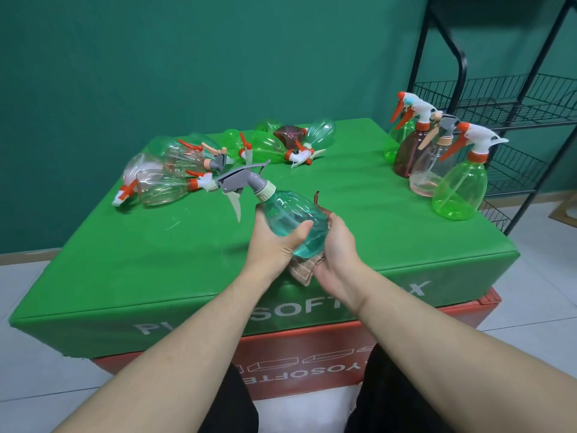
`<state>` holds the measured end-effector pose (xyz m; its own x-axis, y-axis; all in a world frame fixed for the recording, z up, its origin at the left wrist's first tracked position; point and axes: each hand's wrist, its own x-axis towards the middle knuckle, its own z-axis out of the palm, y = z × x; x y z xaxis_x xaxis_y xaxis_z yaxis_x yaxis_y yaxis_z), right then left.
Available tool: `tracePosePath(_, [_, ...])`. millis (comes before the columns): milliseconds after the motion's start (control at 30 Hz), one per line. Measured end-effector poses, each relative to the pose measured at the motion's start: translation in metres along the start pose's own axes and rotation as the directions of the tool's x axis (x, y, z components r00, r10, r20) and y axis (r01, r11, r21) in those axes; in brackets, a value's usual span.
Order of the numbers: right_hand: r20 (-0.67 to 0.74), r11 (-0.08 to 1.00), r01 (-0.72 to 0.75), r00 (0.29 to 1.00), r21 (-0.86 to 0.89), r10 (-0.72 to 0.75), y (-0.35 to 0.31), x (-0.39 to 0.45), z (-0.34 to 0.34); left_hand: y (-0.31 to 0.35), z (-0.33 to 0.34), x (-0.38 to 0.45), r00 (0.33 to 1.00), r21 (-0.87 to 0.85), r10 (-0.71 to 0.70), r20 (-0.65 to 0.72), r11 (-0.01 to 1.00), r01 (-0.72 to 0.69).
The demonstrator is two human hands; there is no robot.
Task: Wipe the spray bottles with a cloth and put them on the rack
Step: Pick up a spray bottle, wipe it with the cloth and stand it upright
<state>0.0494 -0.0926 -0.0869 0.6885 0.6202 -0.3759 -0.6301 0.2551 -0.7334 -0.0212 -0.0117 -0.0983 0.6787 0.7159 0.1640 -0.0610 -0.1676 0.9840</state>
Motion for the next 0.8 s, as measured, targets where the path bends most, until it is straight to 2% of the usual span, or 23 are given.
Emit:
tracePosePath(133, [-0.071,0.989,0.040,0.996,-0.145,-0.051,-0.009,-0.002,-0.008,0.002,0.010,0.006,1.000,0.108,0.002,0.026,0.994,-0.005])
tracePosePath(300, [-0.065,0.959,0.039,0.996,-0.280,-0.059,-0.033,-0.011,-0.046,0.013,0.030,0.016,0.999,0.242,-0.014,0.043,0.970,0.004])
tracePosePath(400, [-0.083,0.961,0.058,0.993,-0.270,-0.083,-0.058,-0.019,-0.077,0.021,0.053,0.022,0.999,0.263,-0.025,0.045,0.965,0.012])
tracePosePath(600, [-0.117,0.967,0.082,0.987,-0.241,-0.113,-0.117,-0.034,-0.143,0.029,0.121,0.022,0.989,0.374,-0.023,0.149,0.927,-0.034])
tracePosePath(800, [-0.243,0.969,0.122,0.954,-0.214,-0.174,-0.154,-0.049,-0.203,0.036,0.200,0.018,0.965,0.428,-0.011,0.262,0.898,-0.106])
